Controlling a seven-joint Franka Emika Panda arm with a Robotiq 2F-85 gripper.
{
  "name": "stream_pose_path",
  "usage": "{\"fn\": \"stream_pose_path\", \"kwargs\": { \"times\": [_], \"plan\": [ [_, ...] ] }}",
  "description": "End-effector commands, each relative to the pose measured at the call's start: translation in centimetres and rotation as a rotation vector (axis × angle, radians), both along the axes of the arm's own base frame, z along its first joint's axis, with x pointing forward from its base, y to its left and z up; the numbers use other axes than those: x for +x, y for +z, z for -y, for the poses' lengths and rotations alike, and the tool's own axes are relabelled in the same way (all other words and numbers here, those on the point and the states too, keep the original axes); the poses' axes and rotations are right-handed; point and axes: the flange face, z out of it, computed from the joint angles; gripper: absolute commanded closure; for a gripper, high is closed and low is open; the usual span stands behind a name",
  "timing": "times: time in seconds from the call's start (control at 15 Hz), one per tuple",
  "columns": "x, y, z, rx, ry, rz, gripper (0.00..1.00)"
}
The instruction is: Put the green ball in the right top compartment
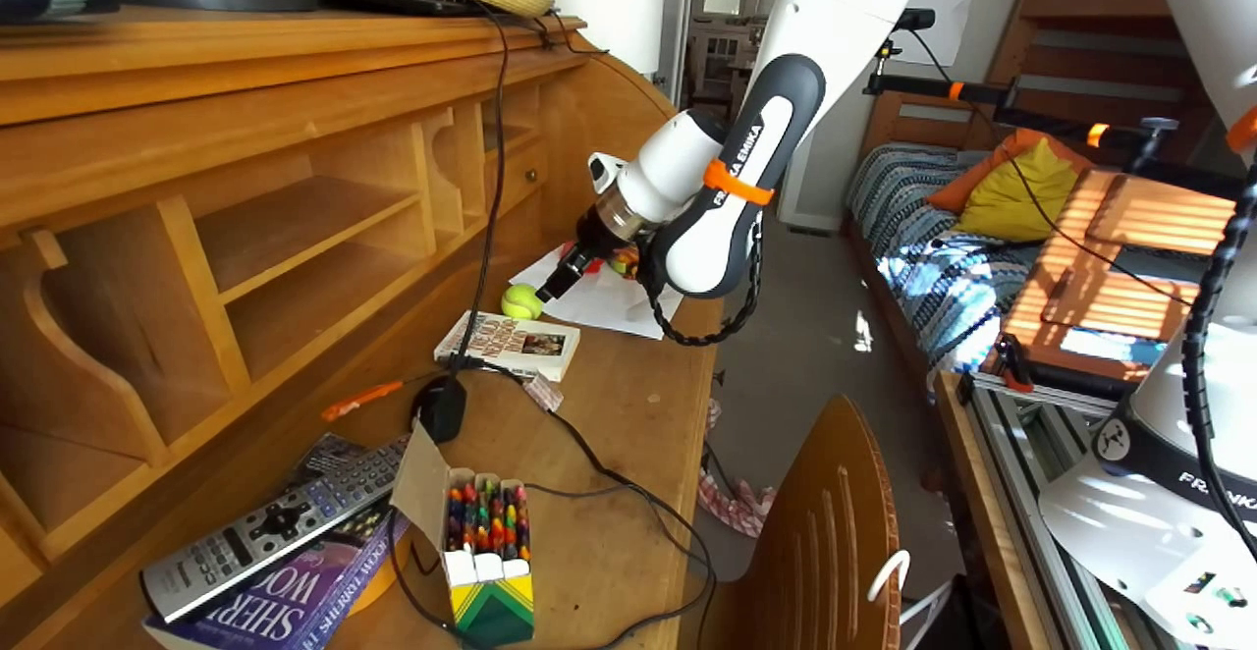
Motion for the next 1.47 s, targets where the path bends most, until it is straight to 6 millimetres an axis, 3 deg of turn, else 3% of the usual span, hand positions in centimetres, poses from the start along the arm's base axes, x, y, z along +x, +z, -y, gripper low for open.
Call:
{"fn": "stream_pose_path", "kwargs": {
  "times": [0.0, 0.73, 1.4],
  "plan": [
    [1.4, -0.8, 1.1, 0.045, 0.001, -0.027, 0.0],
    [4.7, -2.3, 2.4, 0.115, -0.022, -0.126, 0.0],
    [7.5, -2.7, 1.9, 0.133, 0.011, -0.155, 0.0]
  ]
}}
